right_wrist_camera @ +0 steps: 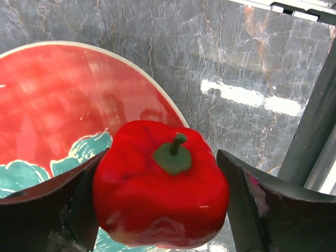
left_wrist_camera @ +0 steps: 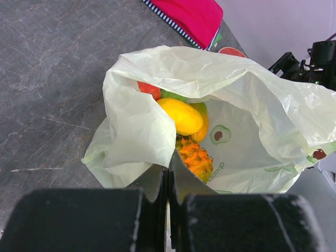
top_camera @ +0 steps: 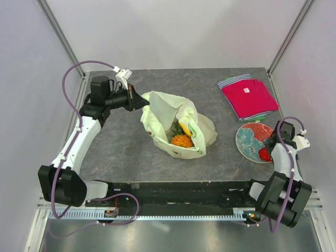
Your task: Place the fruits into the plastic bag
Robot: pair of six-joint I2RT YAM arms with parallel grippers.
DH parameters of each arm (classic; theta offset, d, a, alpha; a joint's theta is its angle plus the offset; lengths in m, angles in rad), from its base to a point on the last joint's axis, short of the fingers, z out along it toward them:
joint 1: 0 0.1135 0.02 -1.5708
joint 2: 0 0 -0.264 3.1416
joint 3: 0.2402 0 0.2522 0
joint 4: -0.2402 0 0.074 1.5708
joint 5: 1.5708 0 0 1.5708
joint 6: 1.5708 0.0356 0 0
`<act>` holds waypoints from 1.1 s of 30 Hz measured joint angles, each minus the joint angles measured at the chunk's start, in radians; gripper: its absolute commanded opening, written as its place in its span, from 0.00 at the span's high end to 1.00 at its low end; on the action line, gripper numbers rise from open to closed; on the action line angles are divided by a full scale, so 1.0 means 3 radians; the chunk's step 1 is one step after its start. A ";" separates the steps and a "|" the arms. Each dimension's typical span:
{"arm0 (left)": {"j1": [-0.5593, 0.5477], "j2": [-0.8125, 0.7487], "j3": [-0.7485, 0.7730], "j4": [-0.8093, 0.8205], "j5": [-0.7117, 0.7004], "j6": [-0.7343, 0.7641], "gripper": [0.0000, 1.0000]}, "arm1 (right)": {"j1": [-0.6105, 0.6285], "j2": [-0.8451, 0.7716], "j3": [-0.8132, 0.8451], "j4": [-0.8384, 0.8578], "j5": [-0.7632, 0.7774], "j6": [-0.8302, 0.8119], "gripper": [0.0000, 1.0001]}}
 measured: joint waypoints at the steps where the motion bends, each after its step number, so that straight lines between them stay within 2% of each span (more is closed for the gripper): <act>1: 0.0000 0.0000 -0.0001 0.0004 0.0000 0.0001 0.99 | 0.0000 -0.0011 -0.0001 0.0004 0.0000 0.0003 0.18; 4: 0.0000 0.0000 -0.0001 0.0005 0.0000 0.0001 0.98 | 0.0000 -0.0090 0.0000 0.0003 -0.0010 0.0001 0.24; 10: 0.0000 0.0000 -0.0003 0.0011 0.0001 0.0000 0.98 | 0.0000 -0.0360 0.0000 -0.0015 -0.0023 -0.0039 0.44; 13: 0.0000 0.0000 -0.0003 0.0011 0.0000 0.0001 0.98 | 0.0000 -0.0474 0.0000 -0.0014 -0.0076 -0.0062 0.48; 17: 0.0000 0.0000 -0.0004 0.0011 0.0001 0.0001 0.98 | 0.0000 -0.0614 -0.0001 0.0083 -0.0360 -0.0187 0.62; 19: 0.0000 0.0000 -0.0005 0.0013 0.0000 0.0001 0.99 | -0.0001 -0.0720 -0.0052 0.0278 -0.0654 -0.0257 0.69; 22: 0.0000 0.0000 -0.0006 0.0011 0.0000 0.0001 0.98 | 0.0000 -0.0944 -0.0231 0.0622 -0.1096 -0.0286 0.73; 27: 0.0000 0.0000 -0.0008 0.0011 -0.0001 0.0001 0.98 | 0.0000 -0.1205 -0.0379 0.1102 -0.1774 -0.0188 0.73; 33: 0.0000 0.0000 -0.0008 0.0011 0.0000 0.0001 0.98 | 0.0074 -0.1183 -0.0334 0.2183 -0.2753 0.0315 0.76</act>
